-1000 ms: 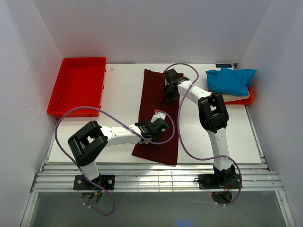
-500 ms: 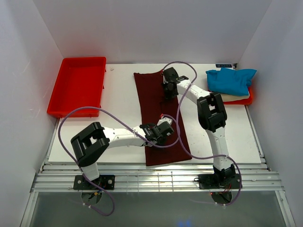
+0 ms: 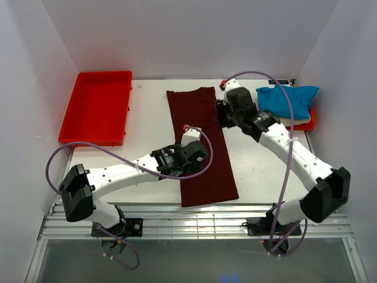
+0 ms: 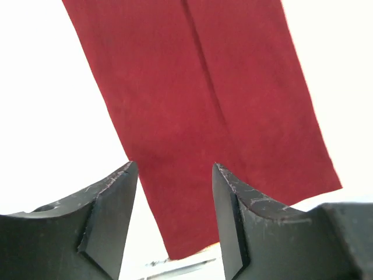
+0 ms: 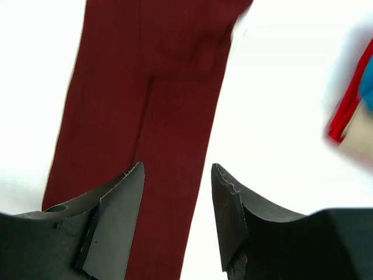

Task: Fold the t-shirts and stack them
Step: Fold the tshirt

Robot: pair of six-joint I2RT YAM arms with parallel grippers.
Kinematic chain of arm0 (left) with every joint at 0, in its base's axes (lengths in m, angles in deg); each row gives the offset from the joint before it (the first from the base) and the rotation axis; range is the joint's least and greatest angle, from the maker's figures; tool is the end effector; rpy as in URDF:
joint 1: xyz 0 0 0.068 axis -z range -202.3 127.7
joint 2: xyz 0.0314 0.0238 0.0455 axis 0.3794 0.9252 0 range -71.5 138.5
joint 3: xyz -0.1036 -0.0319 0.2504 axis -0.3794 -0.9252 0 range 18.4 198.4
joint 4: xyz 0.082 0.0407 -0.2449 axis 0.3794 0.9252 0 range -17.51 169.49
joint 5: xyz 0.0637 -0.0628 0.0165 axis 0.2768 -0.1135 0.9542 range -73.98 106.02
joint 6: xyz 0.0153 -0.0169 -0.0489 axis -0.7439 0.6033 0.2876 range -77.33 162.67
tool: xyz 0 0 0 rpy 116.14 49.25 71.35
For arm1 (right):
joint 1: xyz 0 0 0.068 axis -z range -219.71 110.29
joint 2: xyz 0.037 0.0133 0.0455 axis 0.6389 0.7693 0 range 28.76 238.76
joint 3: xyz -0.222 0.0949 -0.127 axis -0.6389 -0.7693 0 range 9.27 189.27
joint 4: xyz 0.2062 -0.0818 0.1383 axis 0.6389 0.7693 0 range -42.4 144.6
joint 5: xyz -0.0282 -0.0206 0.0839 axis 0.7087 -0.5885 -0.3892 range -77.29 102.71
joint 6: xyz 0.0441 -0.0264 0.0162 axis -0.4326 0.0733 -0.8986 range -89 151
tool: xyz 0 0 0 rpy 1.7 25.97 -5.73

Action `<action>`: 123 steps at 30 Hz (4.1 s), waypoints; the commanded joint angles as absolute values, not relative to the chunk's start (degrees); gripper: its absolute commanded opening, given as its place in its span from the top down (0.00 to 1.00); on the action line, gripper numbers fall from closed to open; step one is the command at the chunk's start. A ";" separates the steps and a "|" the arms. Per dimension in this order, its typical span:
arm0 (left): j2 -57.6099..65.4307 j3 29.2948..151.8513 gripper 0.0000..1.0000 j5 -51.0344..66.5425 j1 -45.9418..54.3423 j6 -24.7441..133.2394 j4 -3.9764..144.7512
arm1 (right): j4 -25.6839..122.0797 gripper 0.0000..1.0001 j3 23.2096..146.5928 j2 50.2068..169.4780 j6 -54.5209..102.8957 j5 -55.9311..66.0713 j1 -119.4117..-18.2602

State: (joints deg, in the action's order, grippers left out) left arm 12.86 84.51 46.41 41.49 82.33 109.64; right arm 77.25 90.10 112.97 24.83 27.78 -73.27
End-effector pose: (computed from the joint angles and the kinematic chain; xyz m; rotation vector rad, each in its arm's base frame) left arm 0.1509 -0.2658 0.2703 0.2978 2.3488 -0.1800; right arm 0.2820 0.1760 0.3626 -0.3544 2.0978 0.1274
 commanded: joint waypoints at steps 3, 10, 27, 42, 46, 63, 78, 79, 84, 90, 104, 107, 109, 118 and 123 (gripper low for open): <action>9.55 74.23 0.36 37.92 41.60 86.70 113.37 | 85.84 0.43 73.45 106.56 14.41 26.60 -76.53; 2.69 63.94 0.35 28.94 41.60 85.21 106.17 | 85.92 0.43 59.20 98.55 9.03 22.29 -78.29; 20.78 80.19 0.53 28.42 41.51 72.65 90.17 | 74.85 0.46 95.19 137.81 18.25 28.62 -69.95; 33.35 81.51 0.60 19.44 41.42 65.87 81.19 | 70.11 0.50 123.96 159.98 19.84 16.33 -58.35; 34.24 80.98 0.61 19.36 41.42 65.34 81.46 | 67.65 0.51 124.67 162.44 18.96 13.33 -57.55; 31.78 77.56 0.65 16.63 41.33 66.84 82.77 | 61.23 0.54 125.90 167.89 12.46 11.30 -56.32; 28.35 71.93 0.67 14.80 41.33 68.16 83.48 | 59.73 0.67 127.57 166.22 10.35 9.99 -53.77; 28.00 71.76 0.67 14.52 41.33 68.16 83.48 | 59.82 0.67 127.57 166.22 10.00 9.55 -53.60; 27.91 71.49 0.68 15.05 41.33 68.33 83.92 | 57.63 0.71 125.11 164.38 8.85 8.23 -53.51; 28.70 72.19 0.69 15.14 41.33 68.16 84.00 | 58.76 0.71 126.51 166.04 7.36 5.42 -53.07; 28.79 71.93 0.71 17.24 41.42 67.81 84.36 | 62.10 0.77 125.72 166.49 9.38 6.46 -53.07; 28.70 72.02 0.71 17.42 41.33 67.81 84.36 | 62.02 0.76 124.58 165.79 10.43 7.35 -53.07; 28.70 72.02 0.71 17.33 41.33 67.89 84.36 | 62.54 0.75 124.84 165.78 10.96 7.52 -53.07; 28.88 72.19 0.72 17.51 41.33 67.80 84.36 | 63.51 0.78 124.14 166.31 11.75 7.70 -53.07; 28.70 71.84 0.73 17.69 41.33 67.89 84.36 | 63.86 0.86 124.93 167.27 11.67 7.26 -53.07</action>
State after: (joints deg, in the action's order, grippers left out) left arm 29.10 73.19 17.29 41.21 68.16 79.39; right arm 63.68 124.55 167.96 10.71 7.39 -53.27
